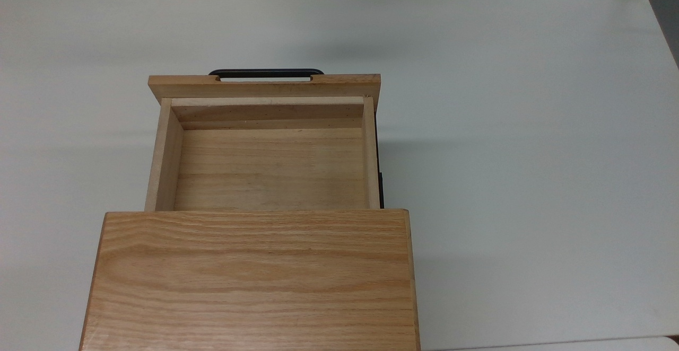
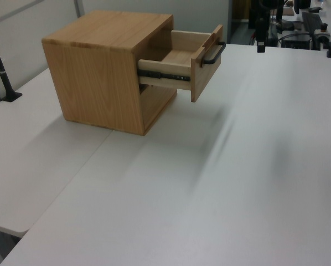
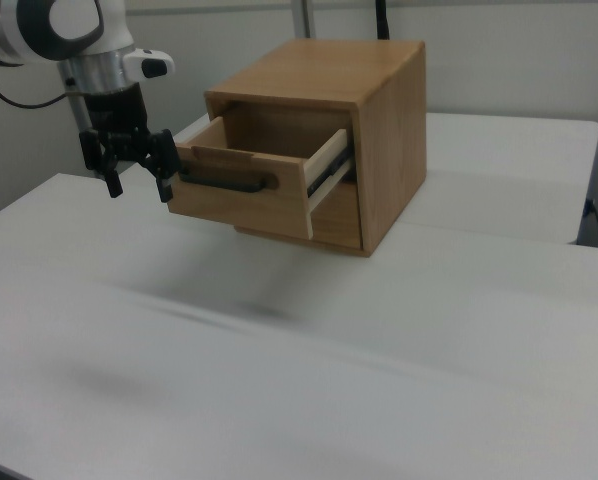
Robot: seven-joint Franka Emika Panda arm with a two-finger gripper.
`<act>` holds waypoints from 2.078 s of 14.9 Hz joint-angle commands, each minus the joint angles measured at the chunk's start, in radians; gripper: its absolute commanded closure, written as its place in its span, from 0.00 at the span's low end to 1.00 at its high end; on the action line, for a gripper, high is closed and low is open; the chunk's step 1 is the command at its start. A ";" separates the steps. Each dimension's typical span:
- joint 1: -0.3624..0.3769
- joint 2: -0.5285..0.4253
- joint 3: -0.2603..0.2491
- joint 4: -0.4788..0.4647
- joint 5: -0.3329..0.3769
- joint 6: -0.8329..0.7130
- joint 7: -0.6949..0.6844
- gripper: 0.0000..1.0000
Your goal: Close the drawer by sliding it
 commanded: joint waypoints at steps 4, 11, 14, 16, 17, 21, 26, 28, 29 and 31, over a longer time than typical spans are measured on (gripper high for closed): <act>0.000 0.007 -0.003 0.016 0.009 -0.001 0.010 0.00; -0.004 0.008 -0.005 0.016 0.011 0.007 0.015 0.00; -0.009 0.008 -0.005 0.016 0.017 0.011 0.021 0.00; -0.012 0.008 -0.005 0.016 0.020 0.018 0.035 0.00; -0.020 0.008 -0.005 0.016 0.022 0.031 0.051 0.00; -0.031 0.010 -0.005 0.013 0.046 0.100 0.139 0.00; -0.032 0.008 -0.005 0.013 0.046 0.102 0.133 0.00; -0.032 0.008 -0.005 0.013 0.046 0.099 0.128 0.00; -0.032 0.008 -0.005 0.011 0.045 0.100 0.128 0.00; -0.032 0.010 -0.005 0.009 0.045 0.102 0.110 0.38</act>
